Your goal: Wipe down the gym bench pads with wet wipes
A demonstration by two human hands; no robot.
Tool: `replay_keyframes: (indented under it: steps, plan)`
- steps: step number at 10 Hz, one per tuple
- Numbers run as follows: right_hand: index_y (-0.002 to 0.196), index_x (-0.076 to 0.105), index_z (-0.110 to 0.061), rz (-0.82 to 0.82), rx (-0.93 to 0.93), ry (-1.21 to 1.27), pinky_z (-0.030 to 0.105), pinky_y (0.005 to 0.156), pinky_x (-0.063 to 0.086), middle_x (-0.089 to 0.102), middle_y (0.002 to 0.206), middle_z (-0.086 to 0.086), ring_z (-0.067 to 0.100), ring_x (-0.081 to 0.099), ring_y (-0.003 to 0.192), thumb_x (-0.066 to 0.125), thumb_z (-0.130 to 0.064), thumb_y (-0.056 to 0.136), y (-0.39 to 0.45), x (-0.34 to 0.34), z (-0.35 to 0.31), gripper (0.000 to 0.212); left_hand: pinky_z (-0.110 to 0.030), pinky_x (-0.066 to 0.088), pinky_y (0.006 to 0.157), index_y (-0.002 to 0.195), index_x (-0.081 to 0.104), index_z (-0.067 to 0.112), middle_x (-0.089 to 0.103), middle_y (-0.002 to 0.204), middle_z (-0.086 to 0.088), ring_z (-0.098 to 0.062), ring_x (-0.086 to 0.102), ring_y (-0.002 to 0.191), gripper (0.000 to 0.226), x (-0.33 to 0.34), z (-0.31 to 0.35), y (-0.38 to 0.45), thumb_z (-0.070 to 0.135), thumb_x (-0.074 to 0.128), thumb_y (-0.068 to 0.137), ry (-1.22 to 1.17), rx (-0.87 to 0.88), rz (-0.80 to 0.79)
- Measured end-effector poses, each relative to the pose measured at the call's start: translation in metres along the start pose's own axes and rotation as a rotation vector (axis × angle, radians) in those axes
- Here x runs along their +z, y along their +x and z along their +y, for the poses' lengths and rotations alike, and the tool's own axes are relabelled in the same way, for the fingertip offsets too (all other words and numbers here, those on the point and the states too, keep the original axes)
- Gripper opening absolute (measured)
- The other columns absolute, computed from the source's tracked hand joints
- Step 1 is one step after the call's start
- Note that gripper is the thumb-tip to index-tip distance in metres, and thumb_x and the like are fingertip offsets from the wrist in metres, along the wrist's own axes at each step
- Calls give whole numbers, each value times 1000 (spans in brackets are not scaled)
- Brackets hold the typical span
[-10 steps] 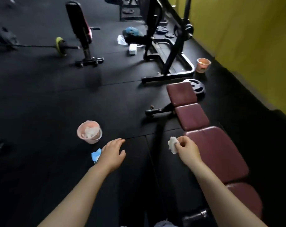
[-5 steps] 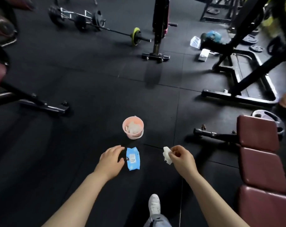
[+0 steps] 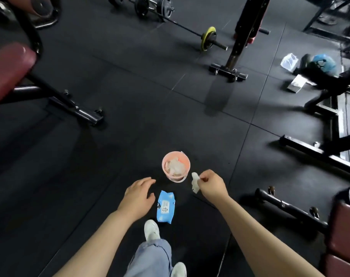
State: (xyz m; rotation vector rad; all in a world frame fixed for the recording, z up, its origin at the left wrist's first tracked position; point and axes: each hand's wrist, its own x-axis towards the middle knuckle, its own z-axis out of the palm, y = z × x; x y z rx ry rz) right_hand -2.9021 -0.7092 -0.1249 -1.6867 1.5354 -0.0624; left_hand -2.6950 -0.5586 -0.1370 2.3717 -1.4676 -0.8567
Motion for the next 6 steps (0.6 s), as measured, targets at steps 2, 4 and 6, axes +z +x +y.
replay_keyframes:
  steps: [2,4,6]
  plan:
    - [104,59,-17,36,-41,48,28,66,46,65,92,-3,19,63,86,51,-15,88,101,5,-65,18,-33,18,121,149,38,28,31,158,9,-12,23,147,51,-33,-11,68,27,47,100,-15,4,-36]
    - [144,34,-20,-91,-42,-78,27,64,41,62,87,-7,9,57,75,53,-35,94,175,9,-94,55,-33,18,120,150,38,27,31,158,8,-12,24,147,51,-60,-19,123,28,47,99,15,-2,-46]
    - [138,41,-20,-177,25,-173,30,71,44,63,117,2,18,57,88,51,-36,95,216,16,-78,47,-33,21,120,148,40,26,33,157,8,-12,27,146,50,-53,-28,151,27,48,98,-11,-84,-37]
